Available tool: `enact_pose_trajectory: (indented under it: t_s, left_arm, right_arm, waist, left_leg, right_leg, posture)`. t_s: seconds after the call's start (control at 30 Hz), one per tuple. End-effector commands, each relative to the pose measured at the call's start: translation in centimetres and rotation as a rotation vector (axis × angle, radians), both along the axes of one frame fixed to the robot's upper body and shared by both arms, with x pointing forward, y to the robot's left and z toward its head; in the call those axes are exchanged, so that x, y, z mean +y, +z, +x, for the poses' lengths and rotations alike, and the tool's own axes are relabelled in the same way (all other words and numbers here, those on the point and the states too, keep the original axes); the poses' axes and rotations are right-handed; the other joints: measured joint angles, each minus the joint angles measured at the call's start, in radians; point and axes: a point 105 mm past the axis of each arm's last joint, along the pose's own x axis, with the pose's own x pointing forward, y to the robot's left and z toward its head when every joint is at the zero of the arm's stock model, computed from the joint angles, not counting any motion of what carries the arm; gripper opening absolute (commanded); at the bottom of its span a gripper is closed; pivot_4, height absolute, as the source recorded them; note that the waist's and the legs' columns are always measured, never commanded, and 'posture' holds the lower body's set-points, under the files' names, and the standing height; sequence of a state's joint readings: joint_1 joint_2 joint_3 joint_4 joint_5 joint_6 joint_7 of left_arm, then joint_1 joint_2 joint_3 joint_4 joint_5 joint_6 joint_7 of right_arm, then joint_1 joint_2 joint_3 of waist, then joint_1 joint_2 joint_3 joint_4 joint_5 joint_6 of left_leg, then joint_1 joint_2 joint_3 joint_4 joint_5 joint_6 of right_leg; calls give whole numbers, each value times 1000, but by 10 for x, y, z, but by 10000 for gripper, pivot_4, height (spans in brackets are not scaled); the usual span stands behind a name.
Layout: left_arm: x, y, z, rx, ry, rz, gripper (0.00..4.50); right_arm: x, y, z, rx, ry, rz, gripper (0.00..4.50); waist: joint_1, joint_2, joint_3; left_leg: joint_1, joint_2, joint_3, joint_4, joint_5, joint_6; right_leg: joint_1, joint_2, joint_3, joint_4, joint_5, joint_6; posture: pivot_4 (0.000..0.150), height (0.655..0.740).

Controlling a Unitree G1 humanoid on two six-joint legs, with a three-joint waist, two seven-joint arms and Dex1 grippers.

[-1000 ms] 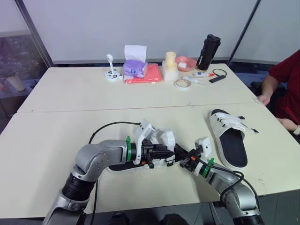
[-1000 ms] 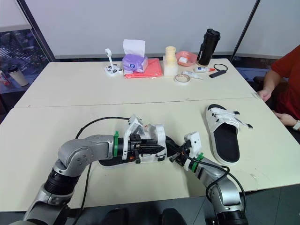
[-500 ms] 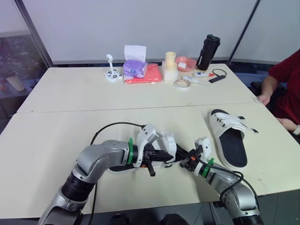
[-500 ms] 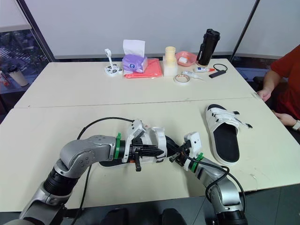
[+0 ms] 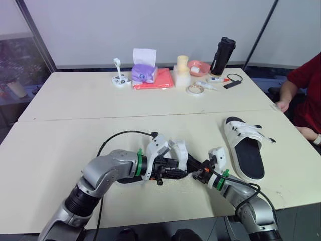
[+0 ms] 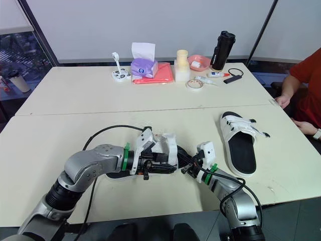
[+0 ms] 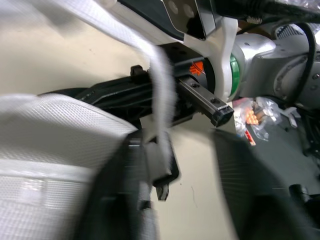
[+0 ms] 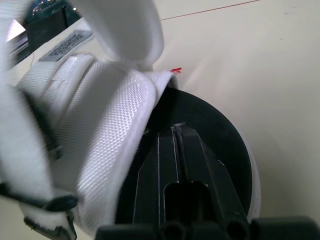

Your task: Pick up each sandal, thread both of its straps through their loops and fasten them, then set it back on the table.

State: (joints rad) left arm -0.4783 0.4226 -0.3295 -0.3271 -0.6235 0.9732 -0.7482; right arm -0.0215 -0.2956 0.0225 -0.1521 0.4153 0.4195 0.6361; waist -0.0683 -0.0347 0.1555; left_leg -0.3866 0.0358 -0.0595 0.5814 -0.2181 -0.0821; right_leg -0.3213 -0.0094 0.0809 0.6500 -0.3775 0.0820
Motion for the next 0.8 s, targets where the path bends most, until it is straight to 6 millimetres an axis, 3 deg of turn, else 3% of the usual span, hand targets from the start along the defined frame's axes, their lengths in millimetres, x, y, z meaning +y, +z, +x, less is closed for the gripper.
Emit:
enact_pose_trajectory:
  t_s: [0.03,0.17,0.27,0.5,0.8]
  left_arm:
    - [10,12,13,-41,57,-49,42844]
    - [20,33,17,-71,66,-117,44618]
    - [26,41,0,-52,4,-120,44618]
    - [31,17,-41,51,-83,-37,44618]
    - [22,-7,-33,116,-19,-7,44618]
  right_arm:
    - [5,-64,-30,269,32,-66,0]
    - [8,-66,-38,286,43,-66,0]
    - [11,-66,-42,293,45,-58,0]
    - [11,-65,-37,288,40,-60,0]
    - [3,-63,-36,285,24,-76,0]
  waist:
    - [1,0,0]
    - [2,0,0]
    - [4,0,0]
    - [4,0,0]
    - [12,0,-1]
  left_leg:
    - [0,0,0,0,0,0]
    - [0,0,-1,0,0,0]
    - [-1,0,-1,0,0,0]
    - [-2,0,-1,-1,0,0]
    - [-1,0,-1,-1,0,0]
  right_leg:
    - [0,0,0,0,0,0]
    - [0,0,0,0,0,0]
    - [0,0,0,0,0,0]
    - [-2,-1,0,-2,-1,0]
    - [0,-1,0,-2,0,0]
  posture:
    - [1500,7400]
    - [1500,7400]
    - [1500,7400]
    - [1500,7400]
    - [1500,7400]
